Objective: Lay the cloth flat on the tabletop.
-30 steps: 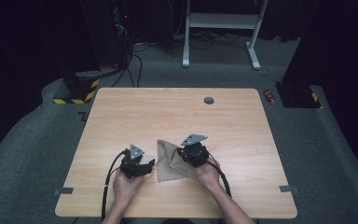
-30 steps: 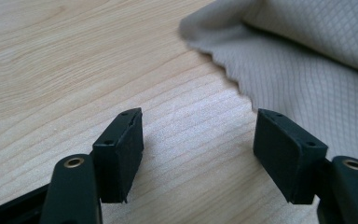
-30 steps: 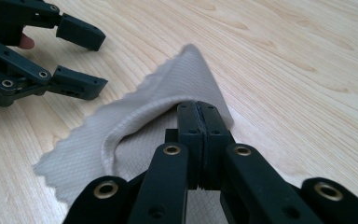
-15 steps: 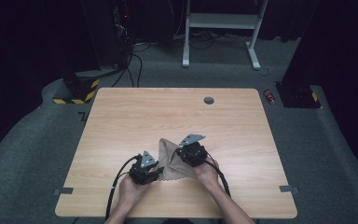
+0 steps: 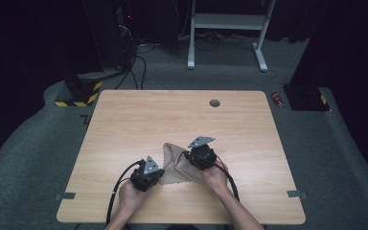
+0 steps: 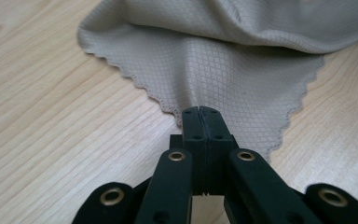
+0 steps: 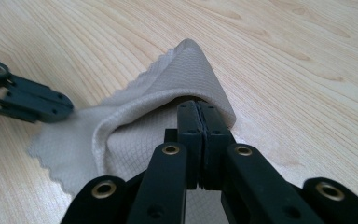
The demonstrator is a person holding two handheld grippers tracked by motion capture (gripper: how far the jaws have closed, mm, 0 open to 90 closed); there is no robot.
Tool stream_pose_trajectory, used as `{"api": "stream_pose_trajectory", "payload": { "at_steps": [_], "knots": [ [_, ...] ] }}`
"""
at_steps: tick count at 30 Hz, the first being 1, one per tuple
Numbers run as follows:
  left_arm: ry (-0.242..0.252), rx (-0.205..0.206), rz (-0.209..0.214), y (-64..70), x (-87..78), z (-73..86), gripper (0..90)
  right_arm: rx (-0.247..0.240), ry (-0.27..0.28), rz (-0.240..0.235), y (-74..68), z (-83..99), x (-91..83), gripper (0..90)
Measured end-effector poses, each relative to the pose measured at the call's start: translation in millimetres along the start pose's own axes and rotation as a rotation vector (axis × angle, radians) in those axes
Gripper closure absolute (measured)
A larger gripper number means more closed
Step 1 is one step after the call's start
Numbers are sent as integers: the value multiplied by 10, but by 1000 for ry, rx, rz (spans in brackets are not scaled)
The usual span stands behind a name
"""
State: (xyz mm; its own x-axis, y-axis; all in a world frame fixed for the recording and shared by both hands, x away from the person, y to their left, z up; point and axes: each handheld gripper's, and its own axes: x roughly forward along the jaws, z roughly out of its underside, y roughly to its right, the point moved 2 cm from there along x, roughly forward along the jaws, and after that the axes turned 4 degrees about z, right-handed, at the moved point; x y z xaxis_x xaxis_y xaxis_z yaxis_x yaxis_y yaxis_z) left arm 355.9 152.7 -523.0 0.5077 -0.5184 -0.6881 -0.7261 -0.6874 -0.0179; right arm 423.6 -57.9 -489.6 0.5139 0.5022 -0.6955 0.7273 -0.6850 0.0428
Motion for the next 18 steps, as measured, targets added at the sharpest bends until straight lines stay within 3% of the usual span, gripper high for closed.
{"api": "stream_pose_trajectory", "payload": {
  "at_steps": [12, 18],
  "knots": [
    [-13, -41, -33, -145, -207, 217, 900, -2, -18, 22, 66, 24, 3, 900],
    [-31, -49, -50, -164, -278, 300, 900, 25, 11, 109, 218, 11, -97, 899]
  ]
}}
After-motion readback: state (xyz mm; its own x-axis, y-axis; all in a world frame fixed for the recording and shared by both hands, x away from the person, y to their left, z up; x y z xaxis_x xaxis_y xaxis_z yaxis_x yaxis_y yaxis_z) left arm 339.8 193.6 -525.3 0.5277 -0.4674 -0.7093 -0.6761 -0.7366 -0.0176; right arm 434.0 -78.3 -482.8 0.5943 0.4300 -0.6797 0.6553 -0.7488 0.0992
